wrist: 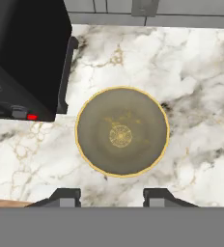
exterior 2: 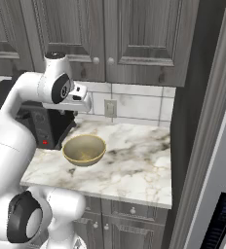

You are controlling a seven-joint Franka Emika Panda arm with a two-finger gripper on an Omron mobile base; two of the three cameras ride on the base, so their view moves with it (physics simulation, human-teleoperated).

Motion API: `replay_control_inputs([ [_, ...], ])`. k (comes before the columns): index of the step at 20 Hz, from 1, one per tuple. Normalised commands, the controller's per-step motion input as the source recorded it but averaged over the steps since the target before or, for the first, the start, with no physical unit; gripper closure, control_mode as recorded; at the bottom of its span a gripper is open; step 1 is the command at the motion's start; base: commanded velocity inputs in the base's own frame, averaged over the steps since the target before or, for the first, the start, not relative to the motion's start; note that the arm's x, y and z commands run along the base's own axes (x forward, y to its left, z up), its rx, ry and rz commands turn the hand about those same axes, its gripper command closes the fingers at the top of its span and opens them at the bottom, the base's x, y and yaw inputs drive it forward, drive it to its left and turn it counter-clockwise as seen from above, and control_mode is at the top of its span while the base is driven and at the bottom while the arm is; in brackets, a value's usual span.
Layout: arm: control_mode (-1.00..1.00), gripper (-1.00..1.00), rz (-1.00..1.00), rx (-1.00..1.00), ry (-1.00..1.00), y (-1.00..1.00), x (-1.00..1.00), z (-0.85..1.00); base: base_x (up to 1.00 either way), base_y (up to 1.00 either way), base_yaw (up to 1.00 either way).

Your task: Open the cabinet. Pick the orange and apple from the cabinet and place them into the bowl. Then close the cabinet.

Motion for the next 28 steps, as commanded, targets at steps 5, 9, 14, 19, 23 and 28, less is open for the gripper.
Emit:
replay_control_inputs([
  [5, -1.0, -1.0, -0.01, 0.03, -0.22, -0.17, -0.2, 0.11, 0.0, 0.0, 0.0],
  [9, -1.0, -1.0, 0.0, 0.06, -0.5, -0.31, -0.46, 0.42, 0.0, 0.0, 0.0],
  [14, -1.0, -1.0, -0.02, 0.03, -0.54, -0.19, -0.43, 0.6, 0.0, 0.0, 0.0],
  [19, -1.0, -1.0, 0.0, 0.01, -0.55, -0.18, -0.42, 0.52, 0.0, 0.0, 0.0],
  [23, -1.0, -1.0, 0.0, 0.0, -0.49, -0.14, -0.26, 0.43, 0.0, 0.0, 0.0],
  [28, -1.0, -1.0, 0.0, 0.0, -0.29, -0.06, -0.06, 0.16, 0.0, 0.0, 0.0],
])
